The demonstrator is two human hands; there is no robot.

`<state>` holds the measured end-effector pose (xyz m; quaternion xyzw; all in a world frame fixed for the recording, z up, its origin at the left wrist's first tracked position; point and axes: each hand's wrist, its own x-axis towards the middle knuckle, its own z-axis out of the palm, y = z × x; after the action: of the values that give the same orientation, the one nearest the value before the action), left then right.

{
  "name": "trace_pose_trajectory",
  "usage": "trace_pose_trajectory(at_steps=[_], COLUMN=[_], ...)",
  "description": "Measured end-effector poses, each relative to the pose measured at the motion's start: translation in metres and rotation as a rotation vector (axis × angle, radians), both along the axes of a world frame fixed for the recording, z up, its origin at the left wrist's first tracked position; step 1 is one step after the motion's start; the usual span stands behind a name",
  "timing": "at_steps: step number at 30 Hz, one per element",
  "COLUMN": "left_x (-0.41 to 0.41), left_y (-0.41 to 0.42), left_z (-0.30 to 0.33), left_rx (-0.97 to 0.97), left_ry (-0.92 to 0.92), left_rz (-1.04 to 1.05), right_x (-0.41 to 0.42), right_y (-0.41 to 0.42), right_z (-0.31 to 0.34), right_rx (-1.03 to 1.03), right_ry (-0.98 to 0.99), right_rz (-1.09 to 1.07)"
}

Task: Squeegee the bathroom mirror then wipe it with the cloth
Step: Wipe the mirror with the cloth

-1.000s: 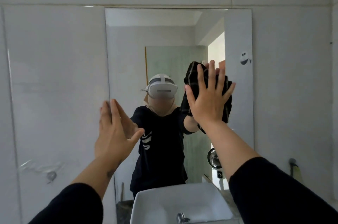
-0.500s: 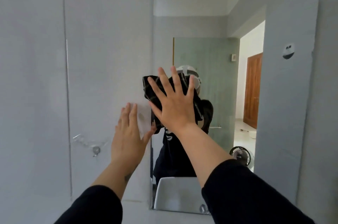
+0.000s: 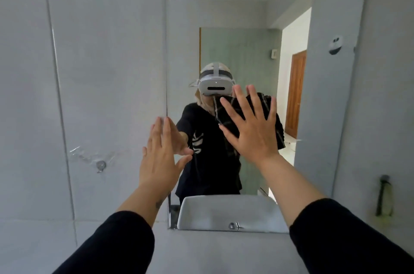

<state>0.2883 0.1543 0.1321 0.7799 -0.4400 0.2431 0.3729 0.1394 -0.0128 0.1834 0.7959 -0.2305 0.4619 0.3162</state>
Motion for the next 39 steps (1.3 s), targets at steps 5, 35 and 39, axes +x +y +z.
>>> trace_pose_trajectory(at_steps=[5,35,39], left_x=[-0.005,0.001,0.012], left_y=[-0.006,-0.001,0.009], left_z=[-0.001,-0.002,0.0], left_rx=[-0.028,-0.098,-0.131], left_ry=[0.012,0.046,0.058], left_rz=[0.006,-0.083,-0.159], right_x=[-0.045,0.012,0.054], right_y=[-0.037,0.011,0.046], right_z=[-0.002,-0.065,-0.067], right_rx=[0.078,0.144,0.06], right_ry=[-0.175,-0.249,-0.088], right_rz=[-0.038,0.002,0.066])
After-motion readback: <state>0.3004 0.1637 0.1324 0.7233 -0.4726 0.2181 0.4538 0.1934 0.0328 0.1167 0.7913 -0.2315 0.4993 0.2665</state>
